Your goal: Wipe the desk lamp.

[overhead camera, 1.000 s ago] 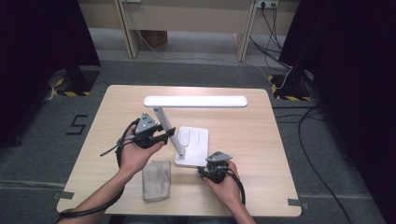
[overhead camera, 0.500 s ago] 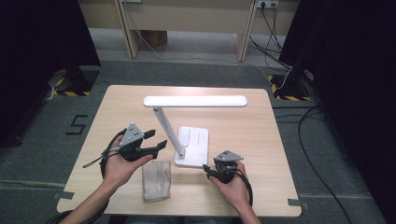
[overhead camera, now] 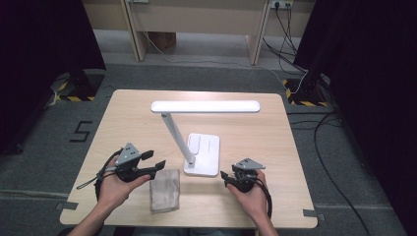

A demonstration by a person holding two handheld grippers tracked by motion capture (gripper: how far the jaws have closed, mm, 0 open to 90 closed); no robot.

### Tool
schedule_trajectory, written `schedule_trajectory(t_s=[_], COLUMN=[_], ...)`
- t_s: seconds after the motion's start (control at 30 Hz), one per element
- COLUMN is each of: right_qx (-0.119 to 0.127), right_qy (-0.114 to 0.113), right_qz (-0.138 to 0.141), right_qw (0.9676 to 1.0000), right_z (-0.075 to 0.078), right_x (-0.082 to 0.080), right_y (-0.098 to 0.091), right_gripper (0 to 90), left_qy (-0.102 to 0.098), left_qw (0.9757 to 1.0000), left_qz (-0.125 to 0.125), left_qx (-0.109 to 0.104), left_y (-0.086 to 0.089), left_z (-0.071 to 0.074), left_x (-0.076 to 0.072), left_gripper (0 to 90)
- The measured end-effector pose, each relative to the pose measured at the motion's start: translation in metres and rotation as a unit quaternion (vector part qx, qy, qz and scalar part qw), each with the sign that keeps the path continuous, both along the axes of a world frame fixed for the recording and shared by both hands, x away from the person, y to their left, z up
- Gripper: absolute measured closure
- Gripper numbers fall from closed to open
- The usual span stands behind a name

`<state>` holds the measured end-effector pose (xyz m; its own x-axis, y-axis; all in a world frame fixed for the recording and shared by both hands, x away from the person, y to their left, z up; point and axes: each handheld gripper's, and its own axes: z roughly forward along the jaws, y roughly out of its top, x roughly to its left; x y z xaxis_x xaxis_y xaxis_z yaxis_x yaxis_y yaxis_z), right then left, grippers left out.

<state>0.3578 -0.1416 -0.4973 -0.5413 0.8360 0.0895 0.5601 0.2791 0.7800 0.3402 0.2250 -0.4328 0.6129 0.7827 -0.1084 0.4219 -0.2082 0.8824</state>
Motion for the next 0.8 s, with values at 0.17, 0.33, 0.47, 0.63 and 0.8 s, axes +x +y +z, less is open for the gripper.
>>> schedule_trajectory(t_s=[0.17,0.33,0.47,0.63,0.8], right_qx=[0.000,-0.003,-0.008,-0.010,-0.015], right_qy=[0.002,0.005,0.002,-0.004,-0.014], right_qz=[0.000,0.009,0.018,0.020,0.035], right_qw=[1.0000,0.9999,0.9998,0.9997,0.9992], right_z=[0.000,-0.001,0.000,0.005,0.014], right_x=[0.001,0.000,-0.001,-0.004,-0.006], right_y=[0.000,0.006,0.012,0.020,0.037], right_gripper=[47.1,46.9,47.9,48.1,48.1], left_qy=[0.028,0.047,0.056,0.058,0.070], left_qw=[0.9995,0.9984,0.9976,0.9973,0.9963], left_qz=[0.012,0.029,0.040,0.045,0.050], left_qx=[0.002,-0.005,-0.004,0.001,0.003], left_y=[0.010,0.021,0.026,0.029,0.026], left_z=[-0.021,-0.041,-0.052,-0.055,-0.059], left_x=[-0.009,-0.015,-0.019,-0.020,-0.021], left_gripper=[38.1,38.0,39.2,40.2,40.0])
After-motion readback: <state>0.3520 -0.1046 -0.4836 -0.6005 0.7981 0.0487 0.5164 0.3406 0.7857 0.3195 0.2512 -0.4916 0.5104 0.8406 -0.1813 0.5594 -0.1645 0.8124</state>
